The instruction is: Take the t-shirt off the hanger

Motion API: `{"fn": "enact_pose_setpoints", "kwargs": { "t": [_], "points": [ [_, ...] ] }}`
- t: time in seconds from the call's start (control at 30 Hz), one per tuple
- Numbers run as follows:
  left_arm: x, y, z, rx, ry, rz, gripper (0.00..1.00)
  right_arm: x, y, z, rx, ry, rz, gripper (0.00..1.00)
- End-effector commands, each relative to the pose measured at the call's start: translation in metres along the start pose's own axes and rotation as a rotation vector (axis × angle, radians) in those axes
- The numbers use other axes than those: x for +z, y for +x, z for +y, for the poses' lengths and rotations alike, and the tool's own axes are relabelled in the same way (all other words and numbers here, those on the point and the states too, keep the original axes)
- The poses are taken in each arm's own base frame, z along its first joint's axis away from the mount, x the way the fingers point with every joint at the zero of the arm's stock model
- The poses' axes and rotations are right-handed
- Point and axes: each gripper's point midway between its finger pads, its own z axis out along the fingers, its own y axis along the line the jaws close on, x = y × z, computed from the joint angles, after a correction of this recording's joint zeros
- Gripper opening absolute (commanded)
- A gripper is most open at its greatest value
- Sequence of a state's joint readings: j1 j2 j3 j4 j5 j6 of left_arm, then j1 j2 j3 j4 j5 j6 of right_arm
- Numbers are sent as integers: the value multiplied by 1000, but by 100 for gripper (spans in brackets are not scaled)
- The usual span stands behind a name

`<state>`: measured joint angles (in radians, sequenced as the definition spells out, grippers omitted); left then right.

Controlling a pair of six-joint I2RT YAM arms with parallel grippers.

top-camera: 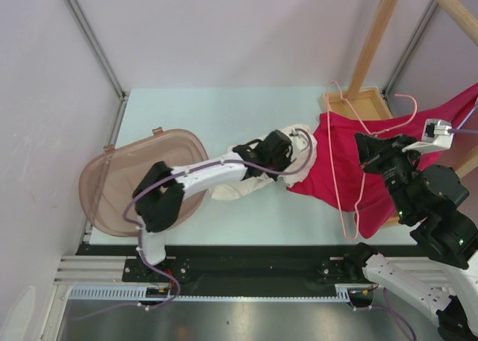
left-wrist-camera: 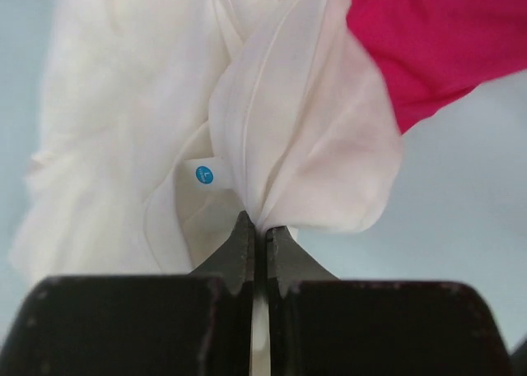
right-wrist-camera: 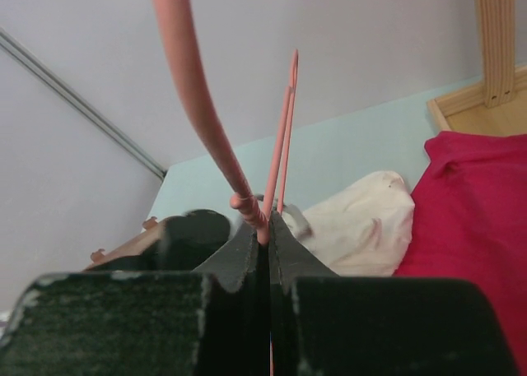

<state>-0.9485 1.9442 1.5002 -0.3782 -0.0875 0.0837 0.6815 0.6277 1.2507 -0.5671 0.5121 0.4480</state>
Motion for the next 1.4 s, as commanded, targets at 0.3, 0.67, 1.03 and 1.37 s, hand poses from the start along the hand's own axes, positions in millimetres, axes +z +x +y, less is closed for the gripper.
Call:
{"fn": "enact_pose_setpoints", "kwargs": {
  "t": [0.3,0.67,1.03,1.37],
  "points": [
    [-203,-104,59,-541,192,-595,0,-16,-26,-11,59,36,-92,0],
    [-344,-113,153,-745,-8,-1006,0,0,-13,2,48,3,-56,0],
    [-452,-25,237,-1101,-641,-1202,1,18,-5,17,28,-28,-31,0],
    [-452,113,235,-1429,-1036,-1266,10,20,2,16,6,-28,-10,0]
  ]
}}
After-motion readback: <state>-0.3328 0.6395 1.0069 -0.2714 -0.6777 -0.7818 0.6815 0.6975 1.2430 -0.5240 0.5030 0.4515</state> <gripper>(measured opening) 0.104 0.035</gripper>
